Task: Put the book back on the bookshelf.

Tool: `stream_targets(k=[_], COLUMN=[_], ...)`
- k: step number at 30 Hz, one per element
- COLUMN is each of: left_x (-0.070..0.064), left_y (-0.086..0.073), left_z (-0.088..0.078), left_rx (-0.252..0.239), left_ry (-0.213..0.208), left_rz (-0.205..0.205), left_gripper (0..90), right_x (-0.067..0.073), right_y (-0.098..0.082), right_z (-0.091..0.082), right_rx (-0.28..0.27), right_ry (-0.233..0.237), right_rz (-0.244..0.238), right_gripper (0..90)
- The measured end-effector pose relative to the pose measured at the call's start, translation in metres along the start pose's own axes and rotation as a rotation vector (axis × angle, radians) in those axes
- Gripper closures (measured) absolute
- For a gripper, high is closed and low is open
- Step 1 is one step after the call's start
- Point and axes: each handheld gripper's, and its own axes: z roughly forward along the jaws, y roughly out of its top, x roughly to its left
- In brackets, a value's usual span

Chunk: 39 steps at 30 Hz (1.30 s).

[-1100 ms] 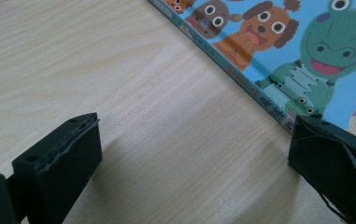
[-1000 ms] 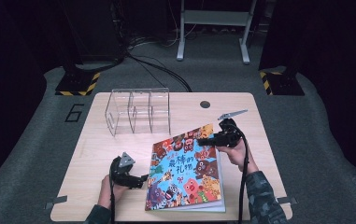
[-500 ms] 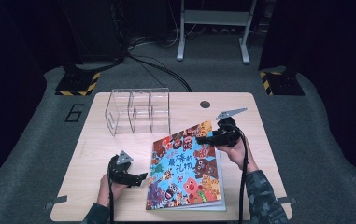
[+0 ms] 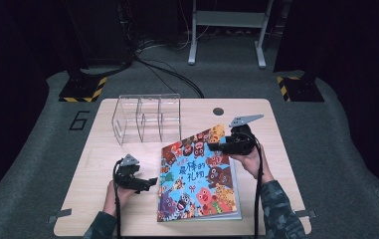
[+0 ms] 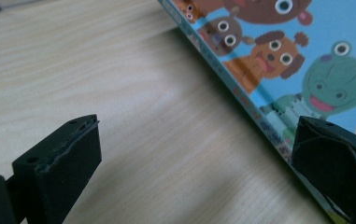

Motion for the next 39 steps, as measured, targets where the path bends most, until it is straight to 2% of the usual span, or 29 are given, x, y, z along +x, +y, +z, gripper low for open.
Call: stream_targets(k=[7,10,11,12,17,20,23,24,28,30,32,37,39], left_x=[0.001,0.002,0.001,0.002,0.003,0.005,0.008,0.008,0.011,0.012,0.015,0.017,0.017], left_y=[0.012,0.016,0.017,0.019,0.029,0.034,0.039,0.040,0.046,0.048,0.051,0.057,0.058], left_z=[-0.001,-0.002,-0.001,-0.002,-0.002,0.001,0.003,0.004,0.008,0.010,0.012,0.016,0.017], left_rx=[-0.022,-0.016,-0.033,-0.024,-0.040,-0.056,-0.044,-0.042,-0.051,-0.050,-0.027,-0.039,-0.039], left_ry=[-0.035,-0.038,-0.036,-0.047,-0.064,-0.073,-0.082,-0.092,-0.112,-0.115,-0.139,-0.153,-0.143], left_rz=[-0.027,-0.018,-0.025,-0.017,-0.026,-0.053,-0.057,-0.080,-0.105,-0.095,-0.083,-0.094,-0.083], left_gripper=[0.0,0.0,0.0,0.0,0.0,0.0,0.0,0.0,0.0,0.0,0.0,0.7,1.8], right_x=[0.004,0.008,0.009,0.010,0.015,0.016,0.017,0.018,0.019,0.018,0.018,0.019,0.019], right_y=[0.001,0.002,0.002,0.002,0.003,0.003,0.003,0.002,0.002,0.001,0.001,0.000,0.000], right_z=[-0.001,-0.003,-0.003,-0.004,-0.006,-0.006,-0.007,-0.007,-0.007,-0.007,-0.007,-0.008,-0.008], right_rx=[-0.020,-0.030,-0.033,-0.038,-0.055,-0.061,-0.070,-0.075,-0.090,-0.092,-0.092,-0.095,-0.098], right_ry=[-0.012,-0.020,-0.022,-0.024,-0.025,-0.026,-0.024,-0.027,-0.031,-0.030,-0.032,-0.031,-0.033], right_rz=[-0.036,-0.057,-0.063,-0.071,-0.100,-0.105,-0.121,-0.126,-0.143,-0.141,-0.138,-0.144,-0.156], right_gripper=[64.3,64.3,64.2,64.3,64.2,64.2,64.1,64.1,64.1,64.1,64.1,64.1,64.1])
